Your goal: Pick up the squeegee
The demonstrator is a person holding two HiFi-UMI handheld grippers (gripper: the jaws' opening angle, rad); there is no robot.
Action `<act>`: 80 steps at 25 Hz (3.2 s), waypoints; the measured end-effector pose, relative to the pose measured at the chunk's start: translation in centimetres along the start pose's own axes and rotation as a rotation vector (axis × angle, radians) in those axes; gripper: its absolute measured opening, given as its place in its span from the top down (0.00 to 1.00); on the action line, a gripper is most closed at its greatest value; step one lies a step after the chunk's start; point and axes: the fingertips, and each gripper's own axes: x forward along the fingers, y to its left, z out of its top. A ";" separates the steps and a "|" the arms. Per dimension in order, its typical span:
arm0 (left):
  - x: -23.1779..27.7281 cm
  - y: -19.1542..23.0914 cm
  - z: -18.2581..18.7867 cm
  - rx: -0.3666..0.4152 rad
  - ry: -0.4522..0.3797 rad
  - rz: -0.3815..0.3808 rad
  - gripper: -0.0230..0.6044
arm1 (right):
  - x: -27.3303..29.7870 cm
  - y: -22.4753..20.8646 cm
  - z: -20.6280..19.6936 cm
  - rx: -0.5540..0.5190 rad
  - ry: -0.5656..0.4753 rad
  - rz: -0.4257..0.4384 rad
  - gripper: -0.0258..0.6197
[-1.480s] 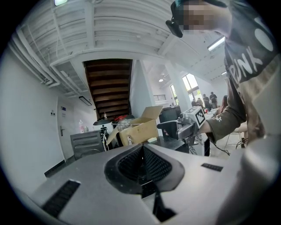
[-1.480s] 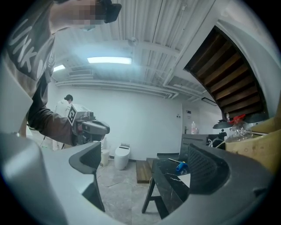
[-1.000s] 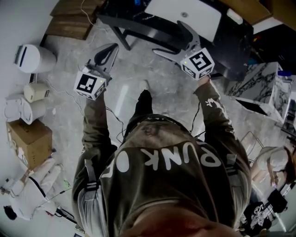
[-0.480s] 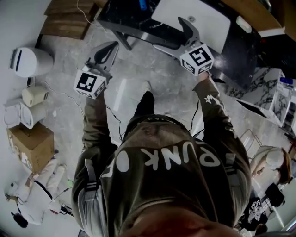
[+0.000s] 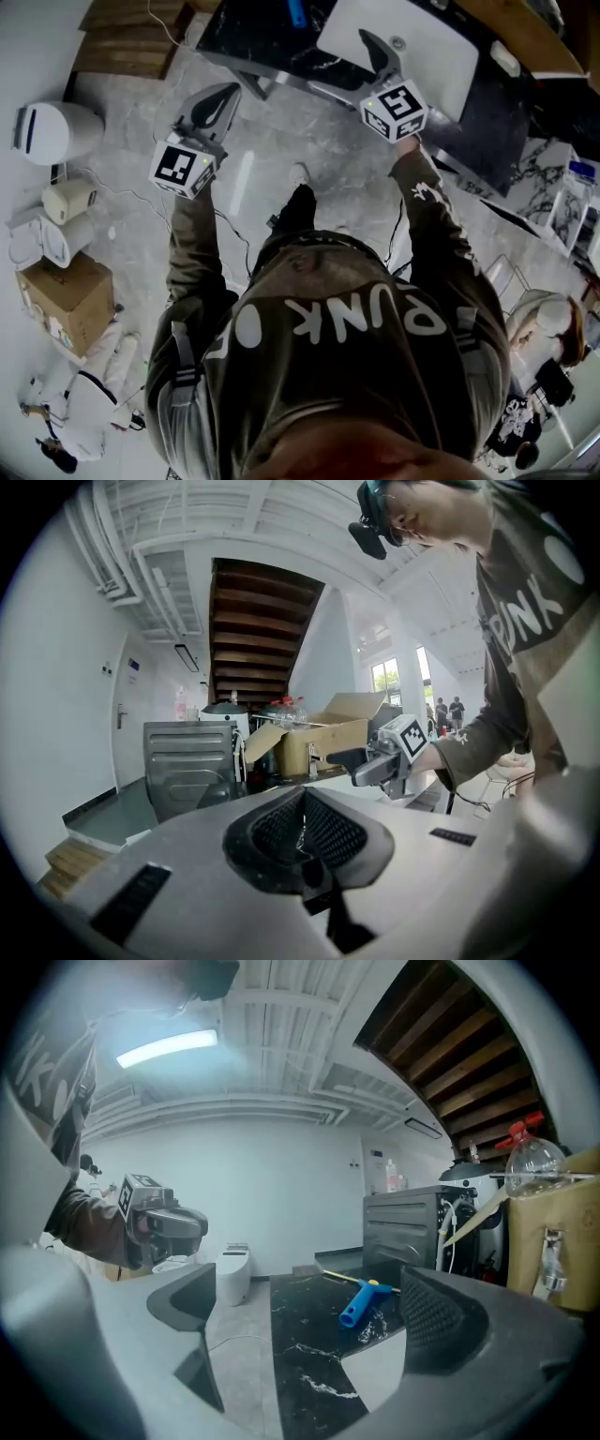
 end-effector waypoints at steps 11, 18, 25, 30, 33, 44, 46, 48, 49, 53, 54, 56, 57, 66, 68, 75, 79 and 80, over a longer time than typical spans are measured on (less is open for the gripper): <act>3.0 5.8 -2.4 0.018 0.023 -0.026 0.96 | 7.4 -5.3 -2.5 0.038 0.064 -0.059 0.04; 4.1 7.9 -3.2 0.004 0.035 -0.038 0.96 | 11.7 -8.0 -4.5 0.058 0.111 -0.080 0.04; 4.3 8.7 -3.6 -0.017 0.039 -0.033 0.96 | 14.0 -9.2 -6.3 0.083 0.151 -0.096 0.04; 4.4 8.9 -3.8 -0.027 0.037 -0.036 0.96 | 15.8 -10.4 -7.3 0.096 0.181 -0.113 0.05; 4.3 9.0 -4.1 -0.029 0.044 -0.035 0.96 | 16.8 -11.2 -8.3 0.108 0.211 -0.128 0.06; 3.9 9.7 -4.2 -0.026 0.042 -0.023 0.96 | 19.0 -11.5 -10.9 0.150 0.318 -0.157 0.14; 4.0 9.7 -4.1 -0.031 0.037 -0.027 0.96 | 19.2 -11.6 -11.0 0.156 0.334 -0.172 0.19; 4.0 9.6 -4.0 -0.033 0.037 -0.029 0.96 | 19.3 -11.9 -11.5 0.167 0.363 -0.187 0.26; 4.0 9.6 -4.0 -0.033 0.037 -0.030 0.96 | 19.3 -12.0 -11.7 0.177 0.374 -0.191 0.29; 3.7 9.8 -4.2 -0.035 0.039 -0.028 0.96 | 19.4 -12.0 -12.0 0.198 0.398 -0.202 0.33; 3.7 9.8 -4.2 -0.037 0.039 -0.027 0.96 | 19.4 -12.0 -12.0 0.194 0.402 -0.209 0.34; 3.6 9.8 -4.3 -0.038 0.038 -0.026 0.96 | 19.4 -12.3 -12.3 0.194 0.416 -0.226 0.37; 3.6 9.8 -4.3 -0.039 0.039 -0.026 0.96 | 19.3 -12.4 -12.5 0.197 0.426 -0.233 0.39; 3.7 9.8 -4.4 -0.041 0.034 -0.036 0.96 | 19.2 -12.4 -13.3 0.189 0.491 -0.264 0.47; 3.8 9.8 -4.5 -0.040 0.039 -0.037 0.96 | 19.0 -12.4 -13.4 0.185 0.500 -0.268 0.51; 3.6 9.8 -4.2 -0.031 0.025 -0.038 0.96 | 18.6 -12.4 -13.3 0.179 0.515 -0.289 0.62; 3.5 9.7 -4.1 -0.034 0.022 -0.039 0.96 | 18.2 -13.0 -13.5 0.204 0.510 -0.326 0.66; 3.4 9.7 -4.1 -0.036 0.020 -0.036 0.96 | 18.1 -13.0 -13.6 0.212 0.508 -0.332 0.68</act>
